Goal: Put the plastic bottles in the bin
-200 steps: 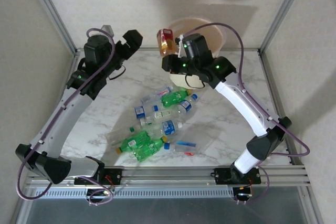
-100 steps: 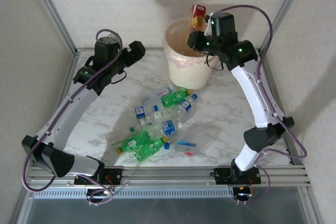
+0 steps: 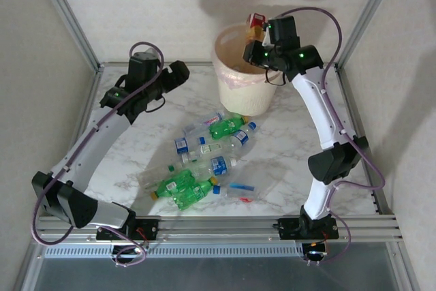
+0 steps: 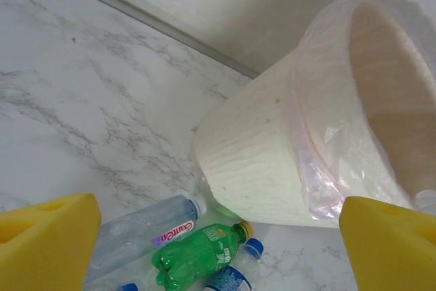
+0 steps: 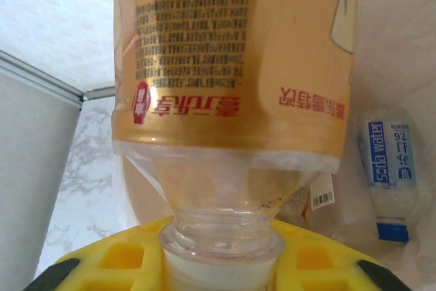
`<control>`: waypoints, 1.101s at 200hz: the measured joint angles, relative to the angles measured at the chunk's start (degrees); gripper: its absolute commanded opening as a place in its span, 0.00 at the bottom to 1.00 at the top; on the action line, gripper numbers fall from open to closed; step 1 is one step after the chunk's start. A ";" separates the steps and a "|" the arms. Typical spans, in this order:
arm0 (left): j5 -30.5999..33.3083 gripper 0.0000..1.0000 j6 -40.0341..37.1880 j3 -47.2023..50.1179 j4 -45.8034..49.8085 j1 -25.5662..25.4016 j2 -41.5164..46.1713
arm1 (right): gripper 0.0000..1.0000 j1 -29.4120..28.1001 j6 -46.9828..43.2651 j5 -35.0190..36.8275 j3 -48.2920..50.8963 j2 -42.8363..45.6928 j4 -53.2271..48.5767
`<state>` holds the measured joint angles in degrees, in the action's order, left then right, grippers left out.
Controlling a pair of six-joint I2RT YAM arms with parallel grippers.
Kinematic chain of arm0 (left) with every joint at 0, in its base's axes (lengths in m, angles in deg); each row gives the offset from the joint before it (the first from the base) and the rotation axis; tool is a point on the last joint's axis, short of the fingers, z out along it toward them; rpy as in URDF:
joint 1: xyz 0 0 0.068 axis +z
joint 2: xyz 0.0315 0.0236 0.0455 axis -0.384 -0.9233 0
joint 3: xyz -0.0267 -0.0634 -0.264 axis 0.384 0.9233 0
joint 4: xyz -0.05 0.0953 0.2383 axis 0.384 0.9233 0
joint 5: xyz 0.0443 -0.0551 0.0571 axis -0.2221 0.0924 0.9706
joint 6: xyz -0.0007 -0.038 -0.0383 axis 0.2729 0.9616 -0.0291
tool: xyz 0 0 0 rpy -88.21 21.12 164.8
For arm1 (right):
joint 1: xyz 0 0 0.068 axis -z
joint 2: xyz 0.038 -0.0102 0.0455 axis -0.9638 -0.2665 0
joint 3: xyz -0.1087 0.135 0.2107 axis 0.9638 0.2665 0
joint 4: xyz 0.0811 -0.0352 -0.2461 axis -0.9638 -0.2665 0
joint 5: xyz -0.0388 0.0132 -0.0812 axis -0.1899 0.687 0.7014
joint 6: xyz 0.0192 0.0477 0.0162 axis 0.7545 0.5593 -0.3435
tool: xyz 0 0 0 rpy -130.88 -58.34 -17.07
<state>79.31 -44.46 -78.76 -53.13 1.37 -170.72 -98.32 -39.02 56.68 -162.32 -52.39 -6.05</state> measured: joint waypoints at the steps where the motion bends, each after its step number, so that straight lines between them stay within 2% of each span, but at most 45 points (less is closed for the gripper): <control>1: 0.00 0.90 -0.02 0.00 0.02 0.00 -0.02 | 0.16 0.00 0.00 0.00 -0.07 -0.04 0.00; 48: 0.72 0.90 -0.76 0.33 0.26 0.00 -0.07 | 0.21 0.00 -0.02 -0.92 -4.35 -5.14 -0.04; 58: 0.83 0.90 -0.79 0.68 0.28 0.00 -0.09 | 0.29 0.00 -0.04 -1.31 -4.98 -6.19 0.02; 78: 0.87 0.90 -0.83 1.16 0.52 0.00 -0.63 | 0.55 0.00 -0.15 -1.92 -5.75 -7.85 0.00; 98: 1.46 0.91 -1.16 1.51 1.07 0.00 -1.14 | 0.65 0.00 -0.48 -2.64 -6.75 -8.85 0.00; 159: 2.54 0.91 -2.75 1.55 2.93 0.00 -1.46 | 0.68 -0.33 -0.68 -2.99 -7.17 -7.54 0.87; 186: 3.41 0.91 -3.41 2.16 3.82 0.00 -1.18 | 0.69 -2.84 -1.53 -2.56 1.01 -0.59 3.28; 220: 3.56 0.89 -3.10 5.40 4.13 0.00 0.17 | 0.69 -10.84 -3.23 -1.16 15.45 13.20 8.20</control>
<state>82.87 -47.56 -73.36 -49.00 1.37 -170.54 -109.16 -42.25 55.52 -146.86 -39.18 2.15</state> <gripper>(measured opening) 0.898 0.694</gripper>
